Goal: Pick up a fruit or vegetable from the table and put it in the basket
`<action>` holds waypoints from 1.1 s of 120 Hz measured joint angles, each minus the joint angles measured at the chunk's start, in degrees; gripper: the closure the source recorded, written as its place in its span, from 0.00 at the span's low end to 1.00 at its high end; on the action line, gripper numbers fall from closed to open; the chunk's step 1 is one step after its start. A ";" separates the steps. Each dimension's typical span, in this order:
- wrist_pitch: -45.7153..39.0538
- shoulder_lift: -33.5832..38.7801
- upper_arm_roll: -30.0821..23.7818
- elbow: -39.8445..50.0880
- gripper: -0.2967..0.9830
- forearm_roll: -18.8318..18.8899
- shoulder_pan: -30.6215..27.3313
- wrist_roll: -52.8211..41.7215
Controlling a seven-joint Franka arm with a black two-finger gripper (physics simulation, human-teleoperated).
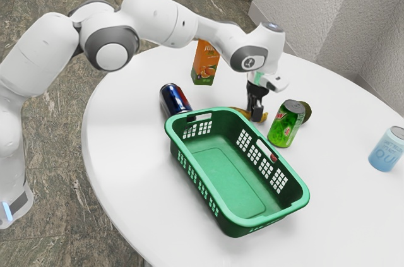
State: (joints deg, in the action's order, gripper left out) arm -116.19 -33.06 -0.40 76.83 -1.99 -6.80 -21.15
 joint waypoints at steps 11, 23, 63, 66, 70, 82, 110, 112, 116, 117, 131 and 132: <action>-0.16 0.26 0.07 0.26 0.42 -0.19 -0.02 0.04; -0.27 0.62 0.24 0.42 0.51 -0.85 0.03 0.13; -0.46 14.54 2.04 9.33 0.64 -1.00 1.57 3.19; -0.40 17.59 2.60 11.00 0.65 -0.94 2.01 3.69; -0.28 22.01 3.04 13.35 0.65 -0.87 2.36 4.44; 0.72 36.92 3.49 23.80 0.64 -0.89 4.31 7.63; 2.02 47.98 1.82 32.60 0.64 -2.26 15.72 17.16; 2.06 48.10 1.56 32.67 0.64 -2.40 15.98 17.76; 2.11 48.20 1.00 32.73 0.64 -2.77 16.43 18.90; 2.12 48.21 0.89 32.74 0.65 -2.85 16.53 19.18; 1.93 47.24 -0.15 32.62 0.65 -3.84 18.05 22.66; 1.91 47.19 -0.17 32.61 0.65 -3.96 18.12 22.89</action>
State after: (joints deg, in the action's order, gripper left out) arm -114.28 14.13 -0.57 109.44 -5.96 11.32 1.74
